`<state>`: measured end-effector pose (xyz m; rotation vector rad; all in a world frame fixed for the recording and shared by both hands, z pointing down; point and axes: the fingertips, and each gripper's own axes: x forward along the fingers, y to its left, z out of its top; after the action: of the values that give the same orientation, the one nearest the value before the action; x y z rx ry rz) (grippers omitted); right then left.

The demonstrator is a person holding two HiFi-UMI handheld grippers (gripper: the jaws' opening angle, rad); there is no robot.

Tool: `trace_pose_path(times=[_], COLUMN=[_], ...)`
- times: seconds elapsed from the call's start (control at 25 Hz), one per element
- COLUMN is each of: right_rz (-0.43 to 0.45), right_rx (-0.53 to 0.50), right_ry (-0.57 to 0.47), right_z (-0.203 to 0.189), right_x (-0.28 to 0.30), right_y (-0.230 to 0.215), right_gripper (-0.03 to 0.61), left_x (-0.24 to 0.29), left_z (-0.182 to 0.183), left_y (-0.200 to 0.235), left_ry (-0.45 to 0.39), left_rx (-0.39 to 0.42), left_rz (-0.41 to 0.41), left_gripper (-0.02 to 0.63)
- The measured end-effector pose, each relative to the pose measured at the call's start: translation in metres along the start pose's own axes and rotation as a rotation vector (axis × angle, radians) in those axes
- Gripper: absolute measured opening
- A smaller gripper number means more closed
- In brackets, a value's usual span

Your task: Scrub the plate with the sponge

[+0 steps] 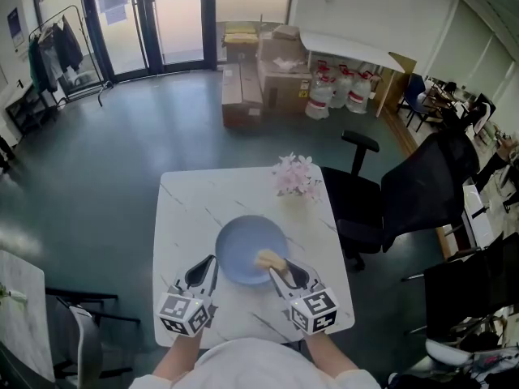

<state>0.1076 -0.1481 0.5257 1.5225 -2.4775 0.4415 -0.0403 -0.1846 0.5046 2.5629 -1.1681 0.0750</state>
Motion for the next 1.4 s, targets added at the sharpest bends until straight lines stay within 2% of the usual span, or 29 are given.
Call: trace_pose_path(times=[0.2, 0.6, 1.12, 1.4], right_rz=[-0.020, -0.043, -0.067, -0.068], right_rx=[0.009, -0.012, -0.030, -0.037], right_ry=[-0.005, 0.021, 0.029, 0.039], right_z=[-0.002, -0.010, -0.013, -0.014], right_x=[-0.003, -0.013, -0.016, -0.016], right_y=[-0.005, -0.016, -0.024, -0.022], right_gripper=[0.150, 0.150, 0.149, 0.149], left_x=[-0.001, 0.003, 0.002, -0.001], left_z=[-0.007, -0.003, -0.017, -0.016], left_y=[-0.012, -0.012, -0.018, -0.012], left_ry=[0.054, 0.067, 0.097, 0.092], left_rx=[0.055, 0.068, -0.001, -0.009], left_rz=[-0.022, -0.037, -0.058, -0.048], left_gripper=[0.040, 0.040, 0.040, 0.040])
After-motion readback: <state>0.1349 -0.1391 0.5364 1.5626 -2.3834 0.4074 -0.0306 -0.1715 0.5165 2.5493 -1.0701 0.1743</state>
